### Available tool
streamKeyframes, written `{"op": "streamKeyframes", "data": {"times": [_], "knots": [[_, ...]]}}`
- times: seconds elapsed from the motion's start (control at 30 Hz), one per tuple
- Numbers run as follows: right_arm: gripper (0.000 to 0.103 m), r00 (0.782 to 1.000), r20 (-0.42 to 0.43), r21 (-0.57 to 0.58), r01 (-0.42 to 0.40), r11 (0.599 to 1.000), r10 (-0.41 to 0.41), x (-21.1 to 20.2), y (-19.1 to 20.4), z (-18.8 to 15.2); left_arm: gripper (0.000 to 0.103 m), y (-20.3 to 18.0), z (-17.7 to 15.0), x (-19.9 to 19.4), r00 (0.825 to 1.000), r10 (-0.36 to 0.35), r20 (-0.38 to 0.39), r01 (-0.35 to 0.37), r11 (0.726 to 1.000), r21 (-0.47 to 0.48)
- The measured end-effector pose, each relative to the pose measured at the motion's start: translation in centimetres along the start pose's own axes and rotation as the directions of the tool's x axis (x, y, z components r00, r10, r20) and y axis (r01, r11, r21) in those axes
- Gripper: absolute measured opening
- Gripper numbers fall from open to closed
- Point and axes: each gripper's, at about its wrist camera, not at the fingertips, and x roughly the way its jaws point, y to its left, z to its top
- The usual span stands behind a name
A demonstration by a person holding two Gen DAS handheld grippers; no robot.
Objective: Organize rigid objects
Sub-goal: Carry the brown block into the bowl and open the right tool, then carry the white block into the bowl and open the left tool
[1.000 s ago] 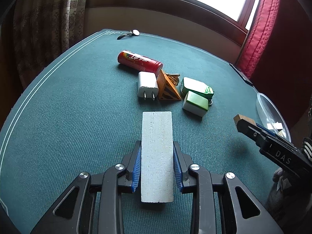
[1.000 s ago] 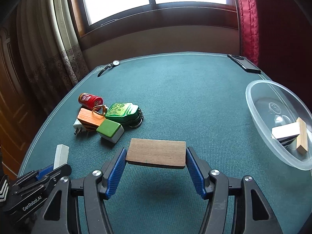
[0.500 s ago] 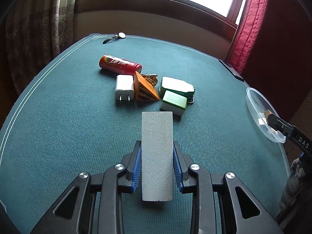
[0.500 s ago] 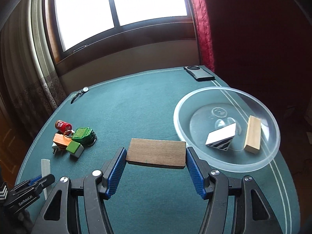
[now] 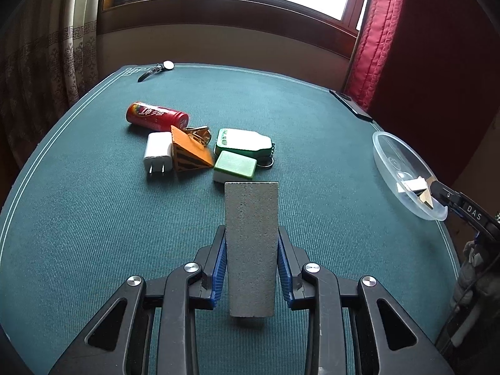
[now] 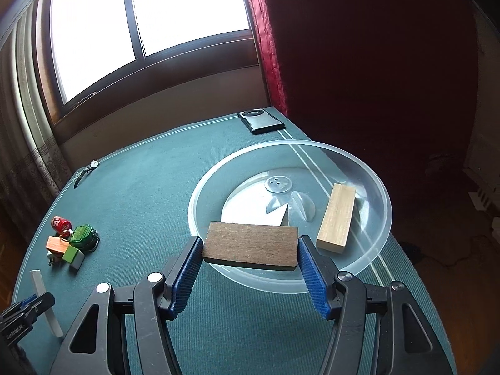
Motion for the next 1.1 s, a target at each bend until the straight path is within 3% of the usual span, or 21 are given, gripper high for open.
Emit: {"op": "streamKeyframes", "data": {"times": [0.3,0.57,1.1], "knots": [[0.068,1.0,-0.015,0.01,0.027,1.0,-0.027,1.9,-1.5,0.1,0.03,-0.9,0.2,0.0,1.0,-0.002,-0.001,0.002,1.0,0.02],[0.07,0.998,0.015,-0.013,0.058,0.998,-0.058,0.5,-2.5,-0.8,0.03,-1.9,0.5,0.3,1.0,-0.004,-0.005,0.004,0.999,0.039],[0.073,0.991,0.08,-0.007,0.104,0.995,-0.103,-1.7,-3.6,-2.6,0.03,-8.5,2.7,1.7,0.997,-0.082,0.0,0.082,0.986,0.144]]}}
